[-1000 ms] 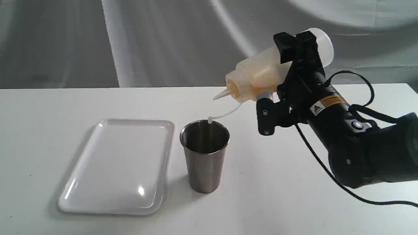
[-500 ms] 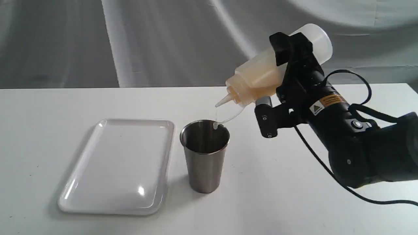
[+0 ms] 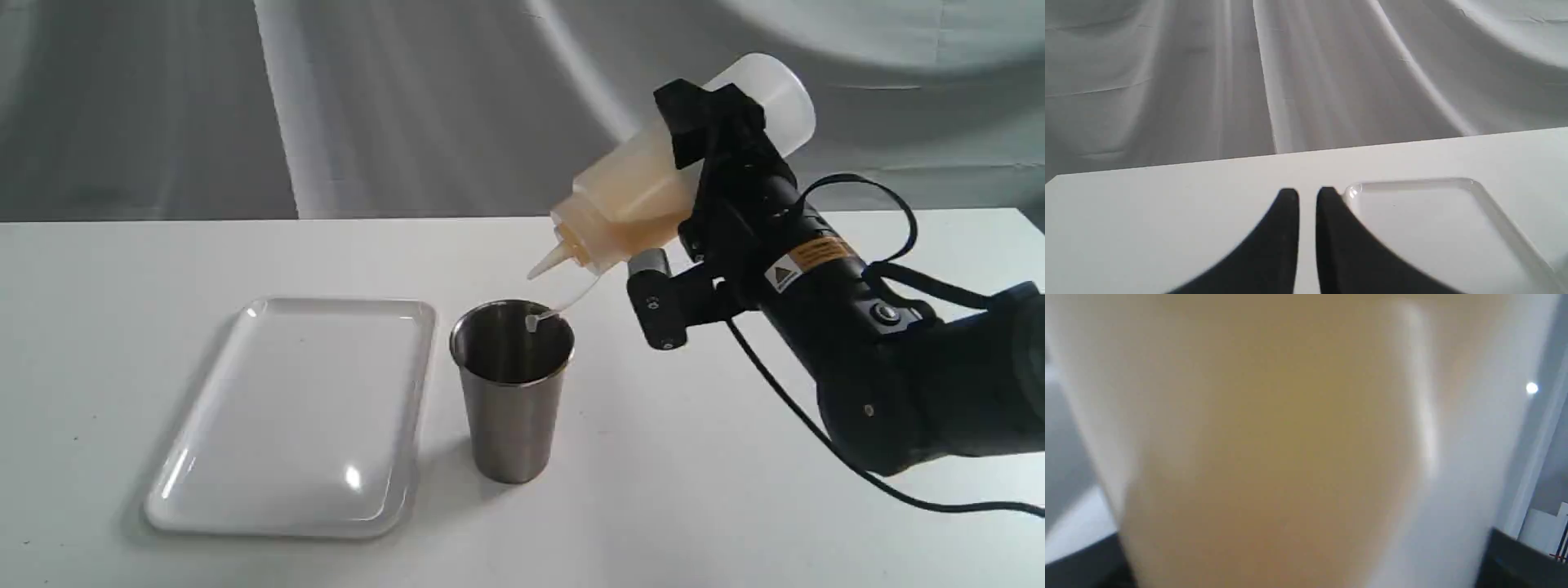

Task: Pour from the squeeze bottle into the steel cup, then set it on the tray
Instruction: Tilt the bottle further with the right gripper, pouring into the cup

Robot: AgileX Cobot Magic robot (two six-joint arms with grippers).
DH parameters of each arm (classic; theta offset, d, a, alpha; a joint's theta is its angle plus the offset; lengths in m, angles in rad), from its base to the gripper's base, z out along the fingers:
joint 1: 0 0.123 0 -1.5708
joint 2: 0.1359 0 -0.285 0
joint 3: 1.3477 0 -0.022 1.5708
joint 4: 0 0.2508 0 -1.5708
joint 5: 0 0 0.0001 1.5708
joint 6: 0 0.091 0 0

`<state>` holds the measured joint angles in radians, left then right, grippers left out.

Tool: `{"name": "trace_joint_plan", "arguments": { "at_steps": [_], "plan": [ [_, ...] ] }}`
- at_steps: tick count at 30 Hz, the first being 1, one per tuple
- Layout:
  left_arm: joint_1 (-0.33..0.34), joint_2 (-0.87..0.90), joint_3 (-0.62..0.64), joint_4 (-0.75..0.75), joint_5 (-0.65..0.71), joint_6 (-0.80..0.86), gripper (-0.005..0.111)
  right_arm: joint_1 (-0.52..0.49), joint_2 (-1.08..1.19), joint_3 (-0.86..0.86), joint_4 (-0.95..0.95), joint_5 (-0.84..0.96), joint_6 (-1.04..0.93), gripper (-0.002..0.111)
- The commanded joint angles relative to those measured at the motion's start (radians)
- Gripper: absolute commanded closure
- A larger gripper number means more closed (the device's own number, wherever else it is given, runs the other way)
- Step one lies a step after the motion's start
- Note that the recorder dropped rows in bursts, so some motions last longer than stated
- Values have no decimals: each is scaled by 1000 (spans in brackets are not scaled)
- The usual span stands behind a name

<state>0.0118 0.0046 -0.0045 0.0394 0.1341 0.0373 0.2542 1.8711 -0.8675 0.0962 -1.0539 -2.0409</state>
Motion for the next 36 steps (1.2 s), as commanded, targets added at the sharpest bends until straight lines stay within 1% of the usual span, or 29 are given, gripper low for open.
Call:
{"name": "trace_joint_plan", "arguments": {
  "at_steps": [1,11,27,36],
  "plan": [
    [-5,-5,4,1,-2,-2,98,5,-17,-7,-10,-56,1,104],
    [-5,-5,4,1,-2,-5,98,5,-17,-7,-8,-68,-72,104],
    [-5,-5,4,1,-2,-2,98,5,-17,-7,-8,-70,-72,104],
    [-5,-5,4,1,-2,-4,98,5,-17,-7,12,-70,32,104]
  ]
}}
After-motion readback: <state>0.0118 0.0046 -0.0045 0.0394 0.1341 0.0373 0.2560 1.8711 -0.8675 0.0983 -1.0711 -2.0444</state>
